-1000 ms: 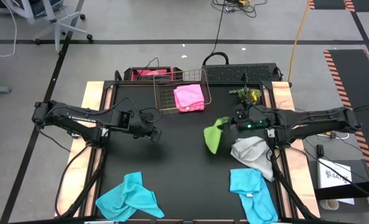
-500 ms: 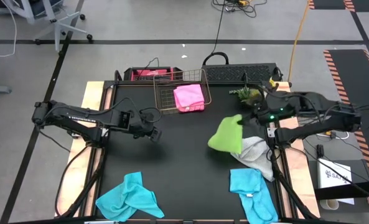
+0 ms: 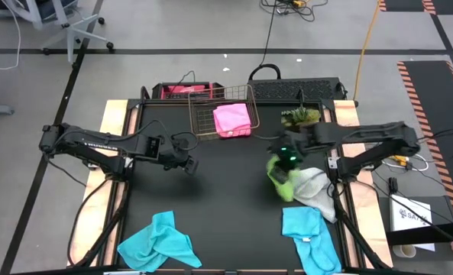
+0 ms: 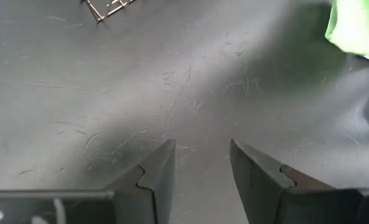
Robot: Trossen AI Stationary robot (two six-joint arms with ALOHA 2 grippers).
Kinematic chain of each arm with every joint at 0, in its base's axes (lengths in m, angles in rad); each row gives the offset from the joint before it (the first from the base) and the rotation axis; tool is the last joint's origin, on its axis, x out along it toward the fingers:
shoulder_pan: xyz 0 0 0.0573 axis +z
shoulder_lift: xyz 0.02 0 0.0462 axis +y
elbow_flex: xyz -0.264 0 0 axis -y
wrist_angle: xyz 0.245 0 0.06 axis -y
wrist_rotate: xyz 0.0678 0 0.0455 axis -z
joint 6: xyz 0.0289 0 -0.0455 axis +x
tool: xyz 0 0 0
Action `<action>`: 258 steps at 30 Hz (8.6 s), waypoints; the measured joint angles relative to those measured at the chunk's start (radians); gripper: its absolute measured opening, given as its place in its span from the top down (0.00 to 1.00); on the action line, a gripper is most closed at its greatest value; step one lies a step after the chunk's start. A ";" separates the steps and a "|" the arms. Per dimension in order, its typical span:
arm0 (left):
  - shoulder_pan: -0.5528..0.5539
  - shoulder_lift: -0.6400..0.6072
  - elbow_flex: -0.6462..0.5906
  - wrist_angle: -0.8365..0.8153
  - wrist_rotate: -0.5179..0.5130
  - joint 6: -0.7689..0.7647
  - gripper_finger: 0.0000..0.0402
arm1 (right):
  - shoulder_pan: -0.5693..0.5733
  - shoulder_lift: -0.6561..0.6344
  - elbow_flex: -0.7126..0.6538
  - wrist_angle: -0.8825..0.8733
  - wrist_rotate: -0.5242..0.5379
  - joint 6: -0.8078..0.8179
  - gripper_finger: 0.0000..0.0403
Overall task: Fold microfiber towels
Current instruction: Fold the green microfiber cloth in quarters
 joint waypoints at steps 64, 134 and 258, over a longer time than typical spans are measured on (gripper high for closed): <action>0.000 0.000 0.000 -0.004 0.001 0.048 0.62 | -0.107 0.630 0.000 0.903 -0.293 -0.147 0.84; -0.165 0.509 -0.001 0.484 0.215 -0.050 0.97 | -0.049 0.231 -0.404 0.751 0.003 0.029 0.69; -0.060 0.453 0.000 0.897 -0.048 0.210 0.83 | -0.017 0.204 -0.485 0.710 0.027 -0.001 0.98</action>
